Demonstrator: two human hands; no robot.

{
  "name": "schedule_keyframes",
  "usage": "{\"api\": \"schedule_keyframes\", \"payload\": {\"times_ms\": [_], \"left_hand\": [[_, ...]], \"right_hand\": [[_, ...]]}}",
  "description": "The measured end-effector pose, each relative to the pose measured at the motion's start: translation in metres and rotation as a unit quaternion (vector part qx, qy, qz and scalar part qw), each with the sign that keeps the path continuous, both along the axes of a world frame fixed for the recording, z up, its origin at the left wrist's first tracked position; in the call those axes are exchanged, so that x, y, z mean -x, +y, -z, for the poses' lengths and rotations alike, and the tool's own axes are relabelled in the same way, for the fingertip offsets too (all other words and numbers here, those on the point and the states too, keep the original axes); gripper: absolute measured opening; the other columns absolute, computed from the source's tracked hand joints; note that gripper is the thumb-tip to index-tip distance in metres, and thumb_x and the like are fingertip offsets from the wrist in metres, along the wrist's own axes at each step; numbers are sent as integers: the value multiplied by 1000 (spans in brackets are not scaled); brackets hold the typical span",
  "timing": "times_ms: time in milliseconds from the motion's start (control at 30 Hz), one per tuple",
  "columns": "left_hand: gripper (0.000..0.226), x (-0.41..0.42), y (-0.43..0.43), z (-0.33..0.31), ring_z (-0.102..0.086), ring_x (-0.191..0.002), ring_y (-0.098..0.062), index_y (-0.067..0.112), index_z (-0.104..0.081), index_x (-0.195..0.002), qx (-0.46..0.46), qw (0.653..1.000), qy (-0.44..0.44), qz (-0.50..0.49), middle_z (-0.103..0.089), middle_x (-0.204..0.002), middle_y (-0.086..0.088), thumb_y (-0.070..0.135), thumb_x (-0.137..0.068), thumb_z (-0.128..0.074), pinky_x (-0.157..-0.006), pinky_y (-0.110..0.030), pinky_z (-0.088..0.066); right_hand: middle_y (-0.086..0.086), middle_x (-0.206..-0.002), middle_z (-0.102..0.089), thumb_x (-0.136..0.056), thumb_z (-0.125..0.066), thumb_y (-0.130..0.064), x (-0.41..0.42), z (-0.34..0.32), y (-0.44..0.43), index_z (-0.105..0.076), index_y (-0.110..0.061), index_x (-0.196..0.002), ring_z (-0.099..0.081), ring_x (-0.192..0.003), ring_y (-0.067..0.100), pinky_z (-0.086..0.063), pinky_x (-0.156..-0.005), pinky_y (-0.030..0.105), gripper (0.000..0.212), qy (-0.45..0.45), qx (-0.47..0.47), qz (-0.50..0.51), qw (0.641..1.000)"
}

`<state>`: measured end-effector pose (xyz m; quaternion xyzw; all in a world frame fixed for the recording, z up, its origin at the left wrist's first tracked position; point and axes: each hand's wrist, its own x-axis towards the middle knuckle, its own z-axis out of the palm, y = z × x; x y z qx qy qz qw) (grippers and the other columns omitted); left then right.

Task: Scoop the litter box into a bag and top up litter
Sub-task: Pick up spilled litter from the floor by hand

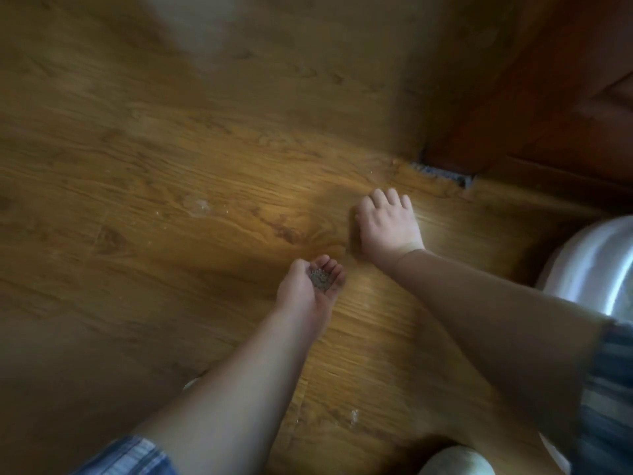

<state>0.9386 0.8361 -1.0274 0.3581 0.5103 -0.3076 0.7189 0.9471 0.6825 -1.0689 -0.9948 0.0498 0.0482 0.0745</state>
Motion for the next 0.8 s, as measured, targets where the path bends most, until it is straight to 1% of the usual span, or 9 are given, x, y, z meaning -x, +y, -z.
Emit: {"api": "schedule_keyframes", "payload": {"times_ms": [100, 200, 267, 333, 433, 567, 633, 700, 800], "left_hand": [[27, -13, -7, -30, -55, -63, -21, 5, -55, -79, 21, 1000, 0, 15, -54, -68, -11, 10, -95, -34, -60, -28, -56], [32, -23, -17, -84, -64, -71, -22, 7, -57, -82, 67, 998, 1, 14, -64, -70, -11, 20, -99, -33, -66, -30, -56], [35, -27, -22, -135, -67, -78, -21, 8, -60, -82, 112, 993, -3, 19, -70, -74, -10, 21, -97, -30, -72, -29, -53], [34, -31, -23, -193, -66, -86, -23, 6, -62, -86, 160, 987, -2, 21, -70, -84, -13, 21, -93, -32, -75, -30, -50], [19, -34, -22, -289, -65, -81, -20, 11, -57, -87, 194, 979, -39, 57, -61, -90, -10, 18, -79, -41, -73, -25, -54], [22, -43, -15, -429, -69, -73, -20, 8, -60, -89, 217, 972, -51, 71, -64, -84, -11, 12, -86, -39, -64, -23, -57], [17, -49, -6, -506, -69, -68, -18, 7, -61, -85, 216, 970, -74, 86, -66, -76, -10, 11, -80, -44, -61, -22, -56], [18, -57, 6, -575, -69, -66, -18, 6, -62, -82, 197, 972, -90, 88, -67, -73, -10, 12, -80, -45, -62, -23, -56], [28, -70, 32, -663, -68, -71, -21, 5, -63, -87, 185, 975, -106, 63, -66, -80, -12, 14, -93, -38, -66, -26, -57]], "right_hand": [[10, -96, -56, -90, -49, -18, -1, -53, 8, -58, -13, -94, -49, -91, 34, -38, -80, 44, 11, -37, -84, 42, 995], [7, -93, -57, -91, -42, -23, 9, -135, 27, -59, -14, -91, -48, -89, 31, -40, -80, 44, 18, -81, -178, 57, 979], [5, -94, -58, -92, -46, -23, 20, -192, 34, -61, -15, -92, -48, -89, 28, -40, -81, 42, 17, -96, -205, 74, 971], [3, -94, -59, -93, -53, -22, 27, -248, 37, -64, -16, -92, -48, -87, 26, -41, -79, 41, 13, -106, -221, 79, 966], [1, -91, -60, -93, -60, -22, 32, -336, 40, -70, -19, -91, -48, -85, 26, -41, -75, 44, 10, -125, -217, 66, 966], [2, -86, -59, -91, -65, -20, 22, -472, 46, -76, -22, -91, -48, -83, 29, -39, -74, 40, 11, -163, -199, 66, 964], [3, -87, -60, -90, -66, -17, 17, -542, 52, -76, -21, -91, -48, -83, 29, -37, -74, 39, 11, -171, -194, 63, 964], [3, -89, -59, -88, -69, -14, 11, -611, 61, -75, -20, -90, -49, -83, 29, -39, -73, 40, 8, -162, -196, 62, 965], [1, -89, -57, -86, -72, -14, 3, -708, 84, -71, -20, -86, -49, -83, 29, -41, -72, 44, 6, -140, -200, 51, 968]]}}
